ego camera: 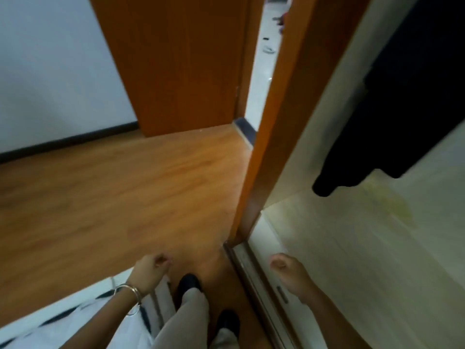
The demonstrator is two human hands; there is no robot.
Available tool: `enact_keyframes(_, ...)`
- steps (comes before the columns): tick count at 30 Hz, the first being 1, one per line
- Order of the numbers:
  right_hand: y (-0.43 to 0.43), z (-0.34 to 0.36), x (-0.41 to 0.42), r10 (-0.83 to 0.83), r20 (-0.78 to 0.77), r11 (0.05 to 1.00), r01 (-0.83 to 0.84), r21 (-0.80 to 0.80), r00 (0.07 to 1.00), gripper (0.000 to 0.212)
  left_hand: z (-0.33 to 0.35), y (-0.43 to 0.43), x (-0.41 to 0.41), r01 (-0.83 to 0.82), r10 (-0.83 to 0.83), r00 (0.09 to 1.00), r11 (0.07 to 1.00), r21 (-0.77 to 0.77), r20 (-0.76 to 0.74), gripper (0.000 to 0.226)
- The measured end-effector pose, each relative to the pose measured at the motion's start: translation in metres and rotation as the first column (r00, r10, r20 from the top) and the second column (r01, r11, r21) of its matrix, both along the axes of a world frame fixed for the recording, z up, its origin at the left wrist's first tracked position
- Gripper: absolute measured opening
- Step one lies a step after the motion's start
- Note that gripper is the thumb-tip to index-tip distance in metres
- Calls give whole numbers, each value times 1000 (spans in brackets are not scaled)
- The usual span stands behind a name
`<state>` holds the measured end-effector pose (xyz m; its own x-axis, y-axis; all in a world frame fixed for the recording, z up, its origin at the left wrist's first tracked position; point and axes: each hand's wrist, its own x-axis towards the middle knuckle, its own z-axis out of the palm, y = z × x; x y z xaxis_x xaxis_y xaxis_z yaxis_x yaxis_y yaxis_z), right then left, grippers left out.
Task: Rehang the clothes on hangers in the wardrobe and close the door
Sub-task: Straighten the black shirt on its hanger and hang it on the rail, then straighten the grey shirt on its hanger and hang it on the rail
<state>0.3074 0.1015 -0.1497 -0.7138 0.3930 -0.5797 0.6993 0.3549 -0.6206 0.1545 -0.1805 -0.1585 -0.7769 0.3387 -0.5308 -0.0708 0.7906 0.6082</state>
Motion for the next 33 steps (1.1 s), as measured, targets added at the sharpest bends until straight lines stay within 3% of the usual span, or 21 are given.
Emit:
enact_keyframes(4, -35, -22, -32, 170, 146, 984, -159, -83, 975, 28, -23, -62, 8, -223, 223, 970, 975, -11, 100, 15)
enact_keyframes(10, -66, -31, -115, 286, 243, 958, -269, -103, 927, 31, -52, -119, -11, -504, 485, 816, 864, -26, 313, 5)
enact_keyframes(11, -69, -31, -131, 288, 248, 957, -273, -94, 925, 32, -57, -126, -18, -548, 525, 785, 836, -27, 330, 13)
enact_keyframes(13, -74, -32, -161, 290, 253, 957, -281, -73, 923, 32, -65, -140, -31, -606, 572, 732, 795, -28, 370, 19)
enact_keyframes(17, -82, -36, -211, 330, 291, 942, -335, -35, 898, 30, -65, -151, -62, -663, 624, 678, 747, -42, 388, 9)
enact_keyframes(24, -86, -54, -298, 448, 456, 877, -478, -54, 769, 25, -86, -160, -97, -785, 711, 491, 612, -98, 504, 15)
enact_keyframes(27, -83, -65, -362, 467, 475, 864, -498, -68, 746, 30, -110, -160, -121, -847, 778, 385, 512, -145, 496, 5)
enact_keyframes(29, -85, -67, -419, 505, 486, 842, -530, -98, 713, 20, -124, -158, -148, -884, 811, 318, 440, -156, 491, 11)
enact_keyframes(31, -94, -60, -484, 540, 477, 821, -559, -118, 693, 15, -105, -148, -189, -924, 848, 242, 350, -155, 472, 7)
enact_keyframes(33, -106, -53, -550, 596, 432, 783, -609, -126, 677, 18, -91, -141, -229, -957, 854, 142, 247, -150, 500, 19)
